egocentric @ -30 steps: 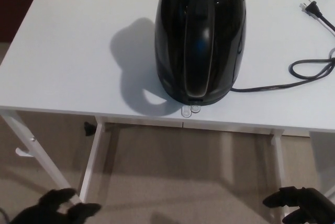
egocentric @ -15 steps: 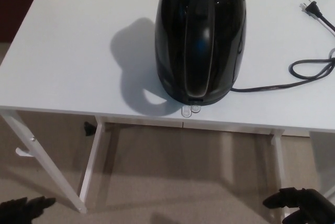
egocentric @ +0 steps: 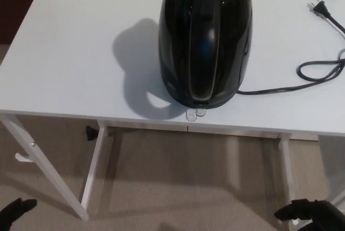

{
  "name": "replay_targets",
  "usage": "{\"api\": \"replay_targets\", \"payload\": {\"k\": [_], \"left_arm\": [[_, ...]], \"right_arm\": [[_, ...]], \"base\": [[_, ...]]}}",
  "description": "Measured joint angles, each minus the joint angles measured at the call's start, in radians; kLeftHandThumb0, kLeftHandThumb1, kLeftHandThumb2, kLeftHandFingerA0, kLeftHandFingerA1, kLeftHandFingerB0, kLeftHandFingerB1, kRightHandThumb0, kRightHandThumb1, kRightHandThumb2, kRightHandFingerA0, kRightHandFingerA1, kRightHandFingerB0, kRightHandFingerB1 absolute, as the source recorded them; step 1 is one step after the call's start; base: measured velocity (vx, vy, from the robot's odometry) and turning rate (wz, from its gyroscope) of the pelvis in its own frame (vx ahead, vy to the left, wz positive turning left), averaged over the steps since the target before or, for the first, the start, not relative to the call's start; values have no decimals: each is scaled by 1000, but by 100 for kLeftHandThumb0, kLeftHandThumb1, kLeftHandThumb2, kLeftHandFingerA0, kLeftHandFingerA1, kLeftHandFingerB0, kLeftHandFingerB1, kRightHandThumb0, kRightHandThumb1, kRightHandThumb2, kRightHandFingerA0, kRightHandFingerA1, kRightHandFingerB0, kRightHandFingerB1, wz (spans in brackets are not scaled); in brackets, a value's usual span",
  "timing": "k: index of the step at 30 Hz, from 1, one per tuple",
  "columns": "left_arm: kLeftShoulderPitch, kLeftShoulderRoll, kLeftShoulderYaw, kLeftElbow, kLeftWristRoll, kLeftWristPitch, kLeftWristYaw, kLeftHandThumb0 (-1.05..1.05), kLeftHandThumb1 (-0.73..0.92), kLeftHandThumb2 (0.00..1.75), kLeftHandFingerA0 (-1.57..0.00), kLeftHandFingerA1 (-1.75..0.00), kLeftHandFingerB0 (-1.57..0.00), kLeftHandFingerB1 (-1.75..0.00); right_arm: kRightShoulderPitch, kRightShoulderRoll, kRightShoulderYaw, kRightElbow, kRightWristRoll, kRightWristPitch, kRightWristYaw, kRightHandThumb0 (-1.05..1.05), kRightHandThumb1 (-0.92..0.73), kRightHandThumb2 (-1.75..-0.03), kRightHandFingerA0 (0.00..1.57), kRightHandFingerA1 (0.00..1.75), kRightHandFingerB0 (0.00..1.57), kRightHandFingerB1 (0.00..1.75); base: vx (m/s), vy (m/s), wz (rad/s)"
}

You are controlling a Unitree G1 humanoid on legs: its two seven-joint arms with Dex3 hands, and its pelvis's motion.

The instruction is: The robot walk towards a table in front and click the button on the base of the boilling pot using its left middle finger

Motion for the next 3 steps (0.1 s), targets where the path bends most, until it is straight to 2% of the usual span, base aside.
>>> {"api": "replay_targets", "payload": {"k": [3], "left_arm": [[-4,0,-6,0,-19,0,-17,-71,47,79,-22,-43,-5,-30]], "right_arm": [[0,0,0,-1,0,1,0,-40,-53,-57,64,41,54,38]], "base": [[0,0,0]]}}
